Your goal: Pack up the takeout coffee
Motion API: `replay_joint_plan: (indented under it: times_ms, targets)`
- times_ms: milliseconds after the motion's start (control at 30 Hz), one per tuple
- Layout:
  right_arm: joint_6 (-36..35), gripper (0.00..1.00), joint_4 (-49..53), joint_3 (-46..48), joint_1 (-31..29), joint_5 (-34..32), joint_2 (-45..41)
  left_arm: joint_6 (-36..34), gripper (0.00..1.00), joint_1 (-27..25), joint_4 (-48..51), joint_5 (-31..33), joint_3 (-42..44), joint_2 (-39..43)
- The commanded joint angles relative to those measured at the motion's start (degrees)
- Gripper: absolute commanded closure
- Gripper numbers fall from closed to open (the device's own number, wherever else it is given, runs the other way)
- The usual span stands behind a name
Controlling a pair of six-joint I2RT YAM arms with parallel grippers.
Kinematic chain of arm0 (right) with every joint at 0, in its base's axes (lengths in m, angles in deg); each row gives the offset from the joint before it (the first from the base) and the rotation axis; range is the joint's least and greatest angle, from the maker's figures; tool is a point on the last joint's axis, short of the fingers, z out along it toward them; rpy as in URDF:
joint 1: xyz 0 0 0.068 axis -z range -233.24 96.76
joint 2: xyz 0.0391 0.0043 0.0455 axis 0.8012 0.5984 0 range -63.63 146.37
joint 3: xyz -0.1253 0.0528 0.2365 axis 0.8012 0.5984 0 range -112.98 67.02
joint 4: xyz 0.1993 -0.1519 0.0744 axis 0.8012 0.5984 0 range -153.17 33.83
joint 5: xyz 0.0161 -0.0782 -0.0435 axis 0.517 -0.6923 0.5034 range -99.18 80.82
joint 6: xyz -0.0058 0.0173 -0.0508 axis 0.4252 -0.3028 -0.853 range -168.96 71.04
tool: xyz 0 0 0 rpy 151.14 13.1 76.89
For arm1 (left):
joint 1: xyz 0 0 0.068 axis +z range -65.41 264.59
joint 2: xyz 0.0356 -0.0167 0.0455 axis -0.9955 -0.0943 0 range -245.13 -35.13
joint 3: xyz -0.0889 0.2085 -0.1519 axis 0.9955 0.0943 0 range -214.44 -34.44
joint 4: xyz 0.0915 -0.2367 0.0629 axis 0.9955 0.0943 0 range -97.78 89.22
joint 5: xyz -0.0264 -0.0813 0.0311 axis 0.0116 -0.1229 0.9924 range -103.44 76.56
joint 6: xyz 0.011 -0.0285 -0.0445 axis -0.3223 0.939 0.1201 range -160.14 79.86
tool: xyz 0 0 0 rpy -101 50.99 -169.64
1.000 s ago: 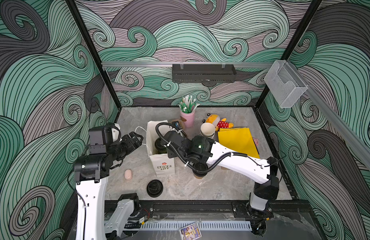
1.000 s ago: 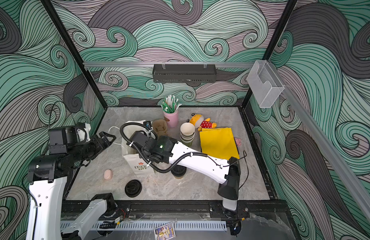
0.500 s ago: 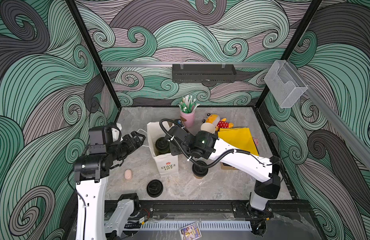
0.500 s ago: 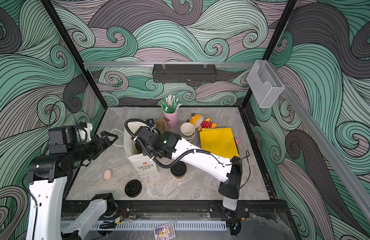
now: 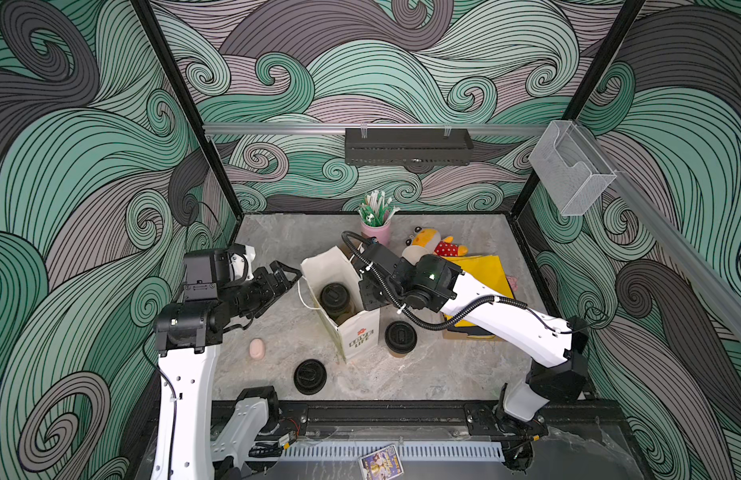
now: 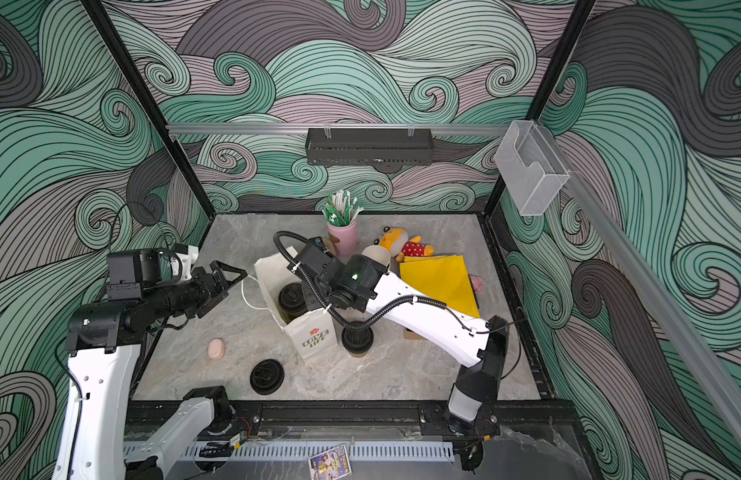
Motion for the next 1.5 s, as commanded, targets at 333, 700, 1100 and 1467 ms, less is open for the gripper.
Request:
replay_joint_plan:
  times_ms: [333, 700, 1100, 1467]
  targets:
    - [-3.66, 0.47, 2.73, -1.49, 1.07, 5.79, -4.54, -0.18, 0.12, -0.35, 0.68, -4.41, -0.48, 0.44]
    - [6.72, 0.38, 14.16, 13.4, 0.15, 4.29, -22.33, -0.35, 0.12, -0.62, 4.69, -0.56, -2.31, 1.26]
    - [23.69, 0.28, 6.0, 29.54, -0.74, 7.06, -16.54, -0.36, 0.12, -0.66, 3.18, -0.36, -5.08, -0.47]
    - [22.51, 0.13, 0.49, 32.59, 0.48, 7.03, -10.36, 0.08, 0.12, -0.62, 2.58, -0.51, -4.49, -0.39]
